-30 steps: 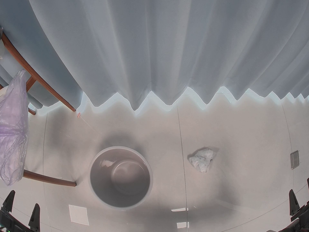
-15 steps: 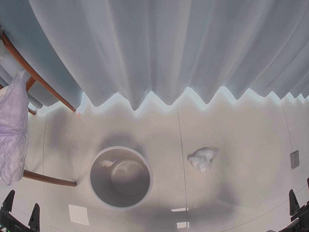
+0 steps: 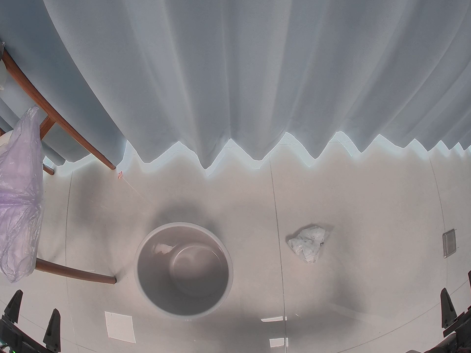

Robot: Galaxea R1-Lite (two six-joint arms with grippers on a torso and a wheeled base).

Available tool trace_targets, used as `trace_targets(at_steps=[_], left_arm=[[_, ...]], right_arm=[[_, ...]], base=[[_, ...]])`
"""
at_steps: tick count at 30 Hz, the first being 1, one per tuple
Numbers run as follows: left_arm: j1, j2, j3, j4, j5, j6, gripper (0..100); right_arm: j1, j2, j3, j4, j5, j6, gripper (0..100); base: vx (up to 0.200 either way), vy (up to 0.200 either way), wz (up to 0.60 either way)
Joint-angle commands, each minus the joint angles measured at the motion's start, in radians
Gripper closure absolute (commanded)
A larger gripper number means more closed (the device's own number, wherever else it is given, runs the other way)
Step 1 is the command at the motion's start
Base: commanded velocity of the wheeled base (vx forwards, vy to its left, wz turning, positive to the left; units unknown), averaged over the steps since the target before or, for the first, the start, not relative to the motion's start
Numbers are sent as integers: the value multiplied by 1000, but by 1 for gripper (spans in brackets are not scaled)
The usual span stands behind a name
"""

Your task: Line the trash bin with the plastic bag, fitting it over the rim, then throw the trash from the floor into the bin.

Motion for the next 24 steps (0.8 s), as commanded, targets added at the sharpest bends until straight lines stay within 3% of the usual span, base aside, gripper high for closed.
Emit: trace_targets(at_steps=[1,5,9,10,11,13,18,24], left_arm=[[-2,-5,18,1,0,13,0],[-7,-20,18,-13,-38,33,0],[-10,-20,-5,-24,25,-25,0],[-43,44,-104,-195,36,-13,0],[-60,118,-114,-291,30,4,0],[-63,262,-122,-378,22,26,0],[-56,185,-153,-225,-7,222,0],[-40,110,-274,-42,-9,331,0]], right_arm=[[0,-17,18,0,0,0,0],[0,-17,18,0,0,0,0],[0,-17,18,0,0,2,0],[0,-17,18,0,0,0,0],[0,-17,18,0,0,0,0],[0,-17,18,0,0,0,0],[0,-17,18,0,0,0,0],[0,-17,18,0,0,0,0]], base=[[0,0,0],[0,0,0],[0,0,0],[0,0,0],[0,0,0],[0,0,0],[0,0,0],[0,0,0]])
